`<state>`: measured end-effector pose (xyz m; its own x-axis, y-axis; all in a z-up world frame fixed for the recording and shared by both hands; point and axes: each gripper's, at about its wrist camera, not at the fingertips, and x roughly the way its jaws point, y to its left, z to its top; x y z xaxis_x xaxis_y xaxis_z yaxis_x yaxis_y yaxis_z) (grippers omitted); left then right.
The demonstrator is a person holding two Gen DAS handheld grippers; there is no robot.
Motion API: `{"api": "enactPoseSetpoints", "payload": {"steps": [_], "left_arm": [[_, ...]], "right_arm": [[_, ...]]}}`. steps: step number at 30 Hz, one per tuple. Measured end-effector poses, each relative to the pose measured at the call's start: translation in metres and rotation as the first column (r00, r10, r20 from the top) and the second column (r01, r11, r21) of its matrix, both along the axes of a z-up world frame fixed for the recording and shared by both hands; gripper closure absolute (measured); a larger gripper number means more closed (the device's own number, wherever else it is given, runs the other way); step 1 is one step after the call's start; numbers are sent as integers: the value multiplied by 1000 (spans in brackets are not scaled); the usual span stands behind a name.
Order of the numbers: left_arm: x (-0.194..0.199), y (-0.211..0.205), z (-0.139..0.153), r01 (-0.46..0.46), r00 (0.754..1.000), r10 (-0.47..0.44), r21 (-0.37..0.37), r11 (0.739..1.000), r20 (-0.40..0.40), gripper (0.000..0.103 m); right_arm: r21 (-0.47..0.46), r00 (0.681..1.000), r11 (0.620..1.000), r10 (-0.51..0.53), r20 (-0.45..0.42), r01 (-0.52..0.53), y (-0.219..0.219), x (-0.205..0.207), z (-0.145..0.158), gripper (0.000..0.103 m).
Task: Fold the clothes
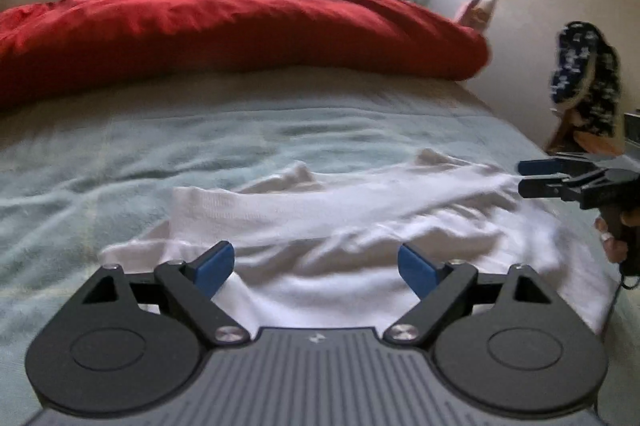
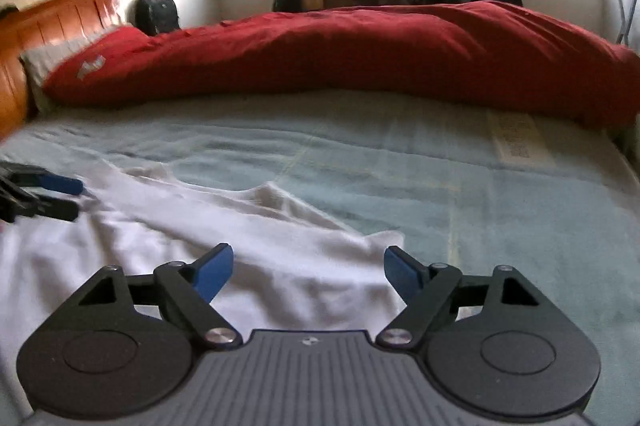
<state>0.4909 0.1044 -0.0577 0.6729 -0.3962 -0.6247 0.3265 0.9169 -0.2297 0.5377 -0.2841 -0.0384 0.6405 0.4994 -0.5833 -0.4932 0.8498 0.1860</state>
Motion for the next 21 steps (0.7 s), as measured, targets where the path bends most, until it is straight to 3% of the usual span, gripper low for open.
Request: {"api": "enactPoseSetpoints", "payload": {"steps": [5,9,13,17,19,21], "left_arm": [[-40,3,-9,28,1000,-27,47,999,-5,13],[-73,7,-18,41,999,-40,97,994,-7,13],[-96,9,-2,52,999,-50,105,993,-16,13],[-104,11,15,56,998,-57,36,998,20,13],[-105,10,12,55,998,-55,-5,998,-4,13],[-109,9,0,34,998,-34,7,999,-50,13]], "right_arm": [[-1,995,997,81,-65,-81,4,-29,-4,13],[-66,996,996,52,-68,-57,-13,-63,-22,13],[-161,998,987,-2,-70,-10,-23,-94,-17,8],[-42,1000,999,25,-3,-25,-20,-117,10,8],[34,998,998,51,25,-52,-13,-126,21,7],[60,996,994,87,4,-87,0,-130,16,6]]}}
